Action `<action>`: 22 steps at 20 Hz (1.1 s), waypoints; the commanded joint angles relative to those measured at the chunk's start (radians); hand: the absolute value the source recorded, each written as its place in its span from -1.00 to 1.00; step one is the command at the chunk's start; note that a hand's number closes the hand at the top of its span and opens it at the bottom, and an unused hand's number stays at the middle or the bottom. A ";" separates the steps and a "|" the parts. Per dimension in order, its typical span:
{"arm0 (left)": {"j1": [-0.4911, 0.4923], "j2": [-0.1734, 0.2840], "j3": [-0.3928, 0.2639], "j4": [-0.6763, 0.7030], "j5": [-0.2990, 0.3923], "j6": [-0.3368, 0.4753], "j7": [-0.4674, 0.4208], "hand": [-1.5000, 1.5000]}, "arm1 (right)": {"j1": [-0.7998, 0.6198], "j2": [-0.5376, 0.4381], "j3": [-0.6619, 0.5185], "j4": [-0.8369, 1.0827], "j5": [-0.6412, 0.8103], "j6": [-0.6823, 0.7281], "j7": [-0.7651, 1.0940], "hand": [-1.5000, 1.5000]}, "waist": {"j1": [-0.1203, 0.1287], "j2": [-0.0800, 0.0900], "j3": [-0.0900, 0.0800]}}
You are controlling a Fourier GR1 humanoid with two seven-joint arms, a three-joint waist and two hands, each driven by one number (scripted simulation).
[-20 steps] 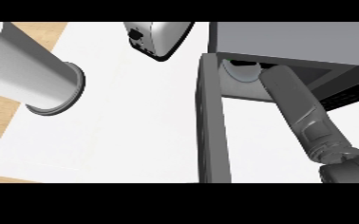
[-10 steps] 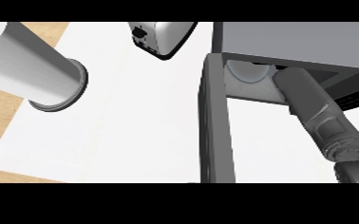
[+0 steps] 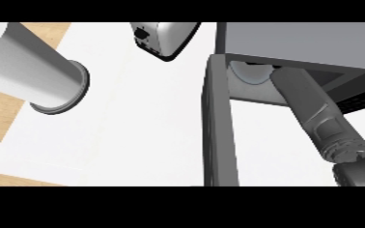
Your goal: Pick up the milk, place it into the microwave and close the microwave
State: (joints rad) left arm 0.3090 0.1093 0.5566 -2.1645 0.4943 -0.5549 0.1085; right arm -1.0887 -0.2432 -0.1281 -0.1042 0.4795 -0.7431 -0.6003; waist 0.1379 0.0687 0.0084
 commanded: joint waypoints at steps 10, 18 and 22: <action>-0.029 -0.017 -0.109 0.040 -0.043 -0.093 -0.025 -1.00 | 0.027 0.067 -0.135 -0.030 -0.148 0.266 -0.155 -1.00 | -0.042 -0.020 -0.003; -0.024 -0.089 -0.222 0.012 -0.114 -0.110 -0.021 -1.00 | 0.052 0.082 -0.208 -0.016 -0.228 0.443 -0.189 -1.00 | -0.069 -0.039 -0.006; -0.065 -0.090 -0.259 -0.027 -0.105 -0.043 0.061 1.00 | 0.109 0.084 -0.248 -0.026 -0.281 0.591 -0.242 -1.00 | -0.099 -0.051 -0.006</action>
State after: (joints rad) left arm 0.2653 0.0360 0.3357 -2.1733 0.4052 -0.6270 0.1343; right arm -1.0041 -0.1676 -0.3430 -0.1254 0.2403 -0.2556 -0.8206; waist 0.0601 0.0283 0.0038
